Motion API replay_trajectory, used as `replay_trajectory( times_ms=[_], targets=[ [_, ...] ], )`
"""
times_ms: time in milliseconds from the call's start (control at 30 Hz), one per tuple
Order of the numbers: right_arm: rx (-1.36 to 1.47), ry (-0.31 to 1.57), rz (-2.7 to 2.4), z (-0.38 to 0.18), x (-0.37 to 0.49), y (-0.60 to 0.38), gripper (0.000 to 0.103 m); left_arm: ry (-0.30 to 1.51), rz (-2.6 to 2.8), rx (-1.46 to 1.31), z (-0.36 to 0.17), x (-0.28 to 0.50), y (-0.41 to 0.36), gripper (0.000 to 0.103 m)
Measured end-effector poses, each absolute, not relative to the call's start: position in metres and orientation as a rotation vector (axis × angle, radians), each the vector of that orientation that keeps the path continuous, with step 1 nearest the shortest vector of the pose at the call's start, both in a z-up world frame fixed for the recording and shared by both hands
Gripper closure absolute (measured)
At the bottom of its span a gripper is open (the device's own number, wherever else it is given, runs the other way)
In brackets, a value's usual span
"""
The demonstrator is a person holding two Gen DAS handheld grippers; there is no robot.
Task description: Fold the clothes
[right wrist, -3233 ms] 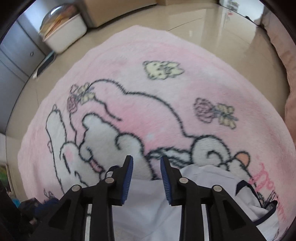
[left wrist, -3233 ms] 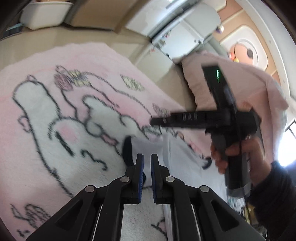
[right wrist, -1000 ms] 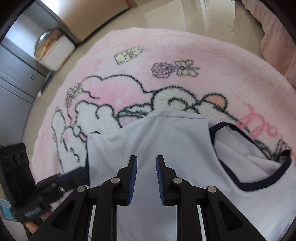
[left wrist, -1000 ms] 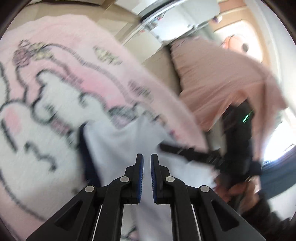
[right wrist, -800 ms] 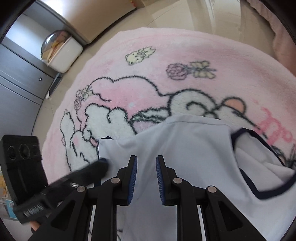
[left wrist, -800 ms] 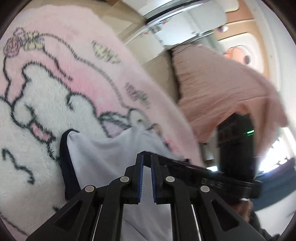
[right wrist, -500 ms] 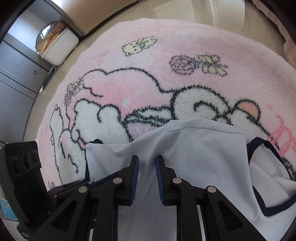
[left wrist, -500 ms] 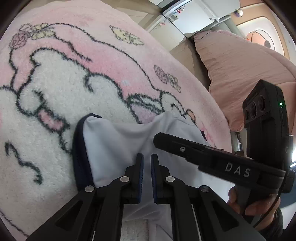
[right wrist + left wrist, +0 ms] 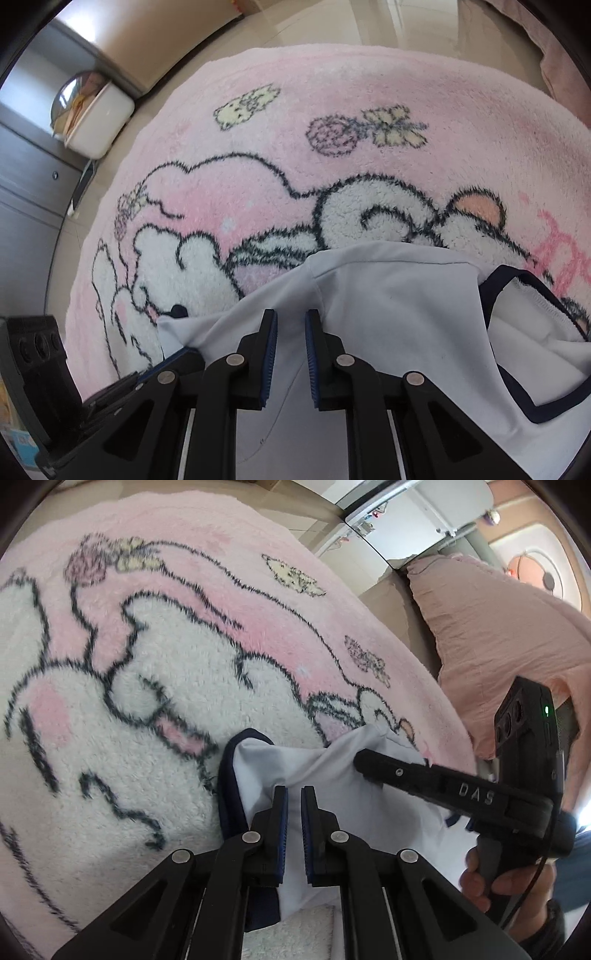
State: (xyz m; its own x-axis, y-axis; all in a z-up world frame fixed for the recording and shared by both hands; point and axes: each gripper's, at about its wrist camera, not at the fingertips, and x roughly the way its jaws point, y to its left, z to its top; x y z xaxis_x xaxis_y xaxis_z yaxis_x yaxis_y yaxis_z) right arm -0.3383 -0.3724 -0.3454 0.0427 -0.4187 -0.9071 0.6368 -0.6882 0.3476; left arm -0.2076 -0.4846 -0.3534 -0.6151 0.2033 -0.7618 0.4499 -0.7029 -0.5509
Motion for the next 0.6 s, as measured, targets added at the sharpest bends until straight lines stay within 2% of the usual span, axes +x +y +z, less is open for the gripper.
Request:
replay_trajectory(
  times_ms=[100, 133, 300, 600],
  targets=[
    [1.563, 0.228, -1.775, -0.344, -0.343, -0.374, 0.096, 0.845, -2.411, 1.3, -0.343, -0.208, -0.481, 0.096],
    [1.56, 0.237, -1.792, -0.343, -0.344, -0.375, 0.096, 0.802, -2.417, 1.3, -0.342, -0.207, -0.483, 0.096],
    [1.552, 0.258, -1.811, -0.34, -0.349, -0.381, 0.096, 1.003, -2.416, 1.275, -0.35, -0.198, -0.5, 0.096],
    [1.526, 0.313, -1.887, -0.335, -0.367, -0.39, 0.096, 0.898, -2.431, 1.295, -0.346, -0.202, -0.492, 0.096]
  ],
)
